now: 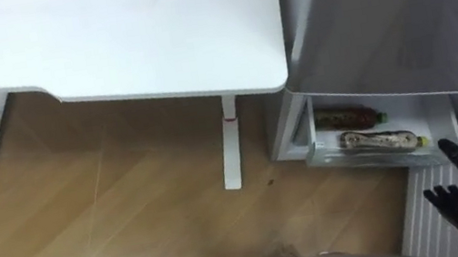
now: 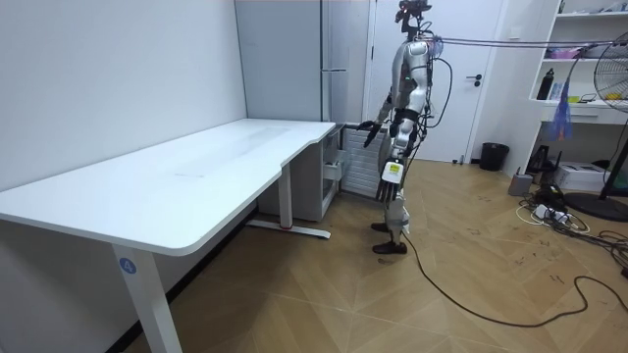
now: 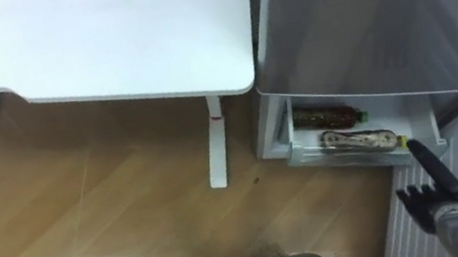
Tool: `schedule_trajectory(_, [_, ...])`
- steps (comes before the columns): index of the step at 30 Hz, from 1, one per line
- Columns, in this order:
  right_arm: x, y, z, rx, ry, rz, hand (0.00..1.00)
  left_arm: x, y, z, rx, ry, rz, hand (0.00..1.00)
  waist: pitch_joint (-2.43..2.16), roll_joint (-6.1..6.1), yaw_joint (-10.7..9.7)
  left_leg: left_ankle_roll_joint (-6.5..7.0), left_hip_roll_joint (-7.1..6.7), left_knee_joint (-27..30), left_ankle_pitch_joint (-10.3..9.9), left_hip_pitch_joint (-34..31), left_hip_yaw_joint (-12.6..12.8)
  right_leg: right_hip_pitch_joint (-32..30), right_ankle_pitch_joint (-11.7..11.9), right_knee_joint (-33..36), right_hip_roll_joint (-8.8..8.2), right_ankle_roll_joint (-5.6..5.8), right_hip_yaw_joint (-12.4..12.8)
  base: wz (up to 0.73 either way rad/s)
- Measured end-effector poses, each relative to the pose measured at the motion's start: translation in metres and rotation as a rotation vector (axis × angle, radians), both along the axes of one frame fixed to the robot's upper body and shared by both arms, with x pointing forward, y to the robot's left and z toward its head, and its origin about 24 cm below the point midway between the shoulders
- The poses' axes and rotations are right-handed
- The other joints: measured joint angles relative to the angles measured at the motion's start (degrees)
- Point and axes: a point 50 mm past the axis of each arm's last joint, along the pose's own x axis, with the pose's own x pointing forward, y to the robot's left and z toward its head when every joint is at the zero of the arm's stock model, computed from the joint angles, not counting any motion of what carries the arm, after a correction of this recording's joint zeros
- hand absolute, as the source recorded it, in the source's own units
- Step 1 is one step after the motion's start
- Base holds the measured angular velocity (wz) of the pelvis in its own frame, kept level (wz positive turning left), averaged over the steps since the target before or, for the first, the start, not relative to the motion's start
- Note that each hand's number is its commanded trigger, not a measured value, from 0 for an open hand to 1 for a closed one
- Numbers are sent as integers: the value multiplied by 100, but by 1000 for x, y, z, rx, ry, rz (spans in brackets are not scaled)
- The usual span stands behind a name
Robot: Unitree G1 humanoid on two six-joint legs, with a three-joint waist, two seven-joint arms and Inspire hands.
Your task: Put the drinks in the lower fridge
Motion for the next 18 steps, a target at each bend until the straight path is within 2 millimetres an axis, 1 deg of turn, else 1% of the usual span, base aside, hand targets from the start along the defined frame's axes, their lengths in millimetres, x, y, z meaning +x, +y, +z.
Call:
schedule_trajectory(1, [-3,1,-1,4,7,-2,0,0,0,0,1,-2,1,0,-2,22,-21,-8,2,-27,-5,24,3,22,-18,7,0,0,-2,-4])
schedule_trajectory(3, [-7,3,-3,3,18,-9,0,-3,1,0,5,-4,9,0,1,24,-25,-11,2,-51,-5,104,4,62,-33,7,6,-7,7,0])
schedule_trajectory(4, [-10,5,-5,4,25,-17,0,-6,3,1,11,-11,30,0,7,9,-49,-17,4,-79,-8,174,3,133,-40,-9,12,-11,12,4])
schedule_trajectory(6, [-16,10,-9,20,30,-56,0,-14,5,1,26,-2,57,0,1,-27,-80,-38,2,-117,-24,280,-8,238,-76,-9,16,-7,17,0])
schedule_trajectory(7, [-20,13,-11,26,37,-69,0,-20,6,1,32,6,78,0,1,-45,-131,-46,3,-123,-43,323,-14,298,-91,-10,21,-5,9,0])
schedule_trajectory(9, [-24,16,-13,38,45,-89,0,-28,6,0,34,20,97,0,-4,-51,-142,-48,5,-131,-62,370,-14,332,-98,-17,28,0,21,0])
schedule_trajectory(10, [-27,20,-15,41,57,-85,0,-32,5,0,35,35,91,0,-14,-9,-158,-51,8,-133,-75,407,-13,391,-101,-31,35,2,27,-3])
schedule_trajectory(11, [-32,23,-18,46,75,-79,0,-34,4,-1,39,47,78,0,1,-40,-162,-59,18,-131,-111,459,-7,415,-101,-59,51,2,34,-5])
schedule_trajectory(12, [-34,24,-19,49,85,-76,0,-36,4,-1,41,55,74,0,-4,-27,-156,-62,24,-133,-125,487,3,454,-101,-86,61,2,42,-7])
schedule_trajectory(13, [-38,28,-21,53,103,-65,0,-39,2,-2,42,64,74,0,12,-30,-156,-69,37,-135,-150,527,19,502,-101,-111,79,2,75,-13])
schedule_trajectory(15, [-39,33,-23,56,118,-37,0,-43,-1,-3,37,75,75,0,21,-16,-152,-84,83,-153,-179,592,107,540,-106,-109,108,-7,169,-19])
schedule_trajectory(16, [-40,37,-25,59,127,-21,0,-46,-2,-4,34,82,73,0,33,-39,-158,-95,85,-150,-205,602,128,584,-111,-110,124,-15,187,-14])
schedule_trajectory(18, [-42,41,-26,60,144,8,0,-45,-6,-5,33,85,49,0,35,-40,-158,-105,93,-149,-220,619,145,584,-118,-113,142,-21,246,-9])
